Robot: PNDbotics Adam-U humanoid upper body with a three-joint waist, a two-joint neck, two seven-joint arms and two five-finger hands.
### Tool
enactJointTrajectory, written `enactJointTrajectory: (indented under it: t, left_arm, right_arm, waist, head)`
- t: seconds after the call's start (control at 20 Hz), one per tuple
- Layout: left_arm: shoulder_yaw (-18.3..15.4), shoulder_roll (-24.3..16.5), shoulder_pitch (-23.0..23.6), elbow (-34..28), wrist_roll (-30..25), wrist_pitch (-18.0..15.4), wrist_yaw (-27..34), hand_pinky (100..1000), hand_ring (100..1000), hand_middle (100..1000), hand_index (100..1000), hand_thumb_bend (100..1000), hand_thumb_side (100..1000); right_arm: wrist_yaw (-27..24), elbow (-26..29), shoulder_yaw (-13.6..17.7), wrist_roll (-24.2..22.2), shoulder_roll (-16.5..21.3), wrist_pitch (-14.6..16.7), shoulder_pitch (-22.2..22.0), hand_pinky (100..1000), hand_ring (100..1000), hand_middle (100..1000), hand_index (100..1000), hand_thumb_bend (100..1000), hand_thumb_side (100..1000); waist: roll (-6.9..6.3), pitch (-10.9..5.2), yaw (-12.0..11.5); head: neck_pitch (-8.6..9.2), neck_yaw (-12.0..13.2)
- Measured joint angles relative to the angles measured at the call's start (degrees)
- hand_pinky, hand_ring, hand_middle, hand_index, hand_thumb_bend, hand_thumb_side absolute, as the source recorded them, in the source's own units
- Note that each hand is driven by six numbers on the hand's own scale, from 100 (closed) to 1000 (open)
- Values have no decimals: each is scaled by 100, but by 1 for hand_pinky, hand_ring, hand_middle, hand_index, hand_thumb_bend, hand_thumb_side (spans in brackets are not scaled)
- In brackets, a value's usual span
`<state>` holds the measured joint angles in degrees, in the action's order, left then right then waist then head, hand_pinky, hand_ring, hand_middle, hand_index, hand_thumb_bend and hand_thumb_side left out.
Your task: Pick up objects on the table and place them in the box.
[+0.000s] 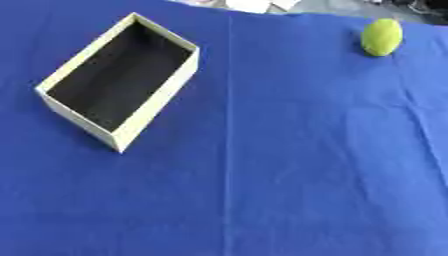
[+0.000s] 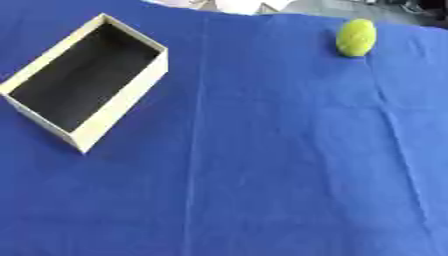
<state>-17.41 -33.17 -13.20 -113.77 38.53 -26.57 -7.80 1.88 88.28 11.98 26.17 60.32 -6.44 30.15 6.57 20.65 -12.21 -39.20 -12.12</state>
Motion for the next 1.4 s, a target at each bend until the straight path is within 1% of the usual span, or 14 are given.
enactJointTrajectory:
  t: [0.2, 0.35, 0.55, 0.65, 0.8, 0.9, 1.15, 1.2, 1.3, 1.4]
  left_arm:
    - [0, 0, 1, 0, 0, 0, -3, 735, 544, 577, 584, 304, 268]
    - [0, 0, 1, 0, 0, 0, -4, 736, 544, 578, 586, 302, 269]
    - [0, 0, 1, 0, -1, 1, -4, 736, 544, 577, 585, 302, 269]
    - [0, 0, 1, 0, -2, 0, -4, 736, 543, 577, 585, 301, 269]
    - [1, 0, 1, 0, -6, -4, -4, 736, 543, 577, 584, 300, 269]
    - [2, 0, 0, 0, -13, -10, -3, 736, 543, 577, 584, 299, 270]
    - [5, 0, -22, 0, -29, -17, 2, 737, 542, 577, 584, 297, 271]
    - [6, -1, -30, 0, -33, -19, 6, 736, 542, 577, 584, 298, 270]
    - [20, -3, -39, 0, -41, -26, 20, 737, 542, 577, 584, 297, 270]
    - [36, -3, -39, 0, -48, -30, 25, 737, 542, 577, 584, 297, 271]
  right_arm:
    - [0, -5, 0, -4, 0, -3, 3, 785, 795, 734, 816, 100, 668]
    - [11, -79, -3, -47, 0, -33, 38, 796, 808, 741, 819, 100, 687]
    - [131, -366, -68, -284, 16, -136, 223, 809, 830, 758, 824, 100, 704]
    - [198, -573, -123, -456, 30, -176, 323, 814, 842, 773, 830, 100, 685]
    - [347, -1011, -239, -774, 44, -240, 542, 820, 851, 782, 837, 100, 682]
    - [483, -1361, -336, -994, 44, -271, 745, 826, 860, 791, 847, 100, 657]
    - [997, -2176, -593, -1590, 16, -258, 1347, 839, 884, 817, 871, 100, 643]
    - [1108, -2307, -630, -1715, -15, -234, 1449, 864, 929, 854, 902, 100, 651]
    - [1385, -2607, -740, -2115, -82, -156, 1643, 871, 942, 864, 907, 100, 628]
    - [1716, -2899, -823, -2652, -174, -22, 1859, 878, 947, 867, 907, 100, 604]
  waist:
    - [12, 0, 0]
    - [18, 1, 0]
    - [25, 11, -19]
    - [26, 23, -36]
    - [33, 50, -65]
    - [44, 71, -86]
    - [76, 87, -114]
    - [78, 87, -115]
    - [89, 87, -117]
    - [99, 87, -118]
  head:
    - [0, 0]
    - [-1, 0]
    - [-9, -5]
    - [-11, -9]
    - [-12, -23]
    - [-19, -38]
    - [-32, -71]
    - [-32, -80]
    - [-32, -95]
    - [-33, -107]
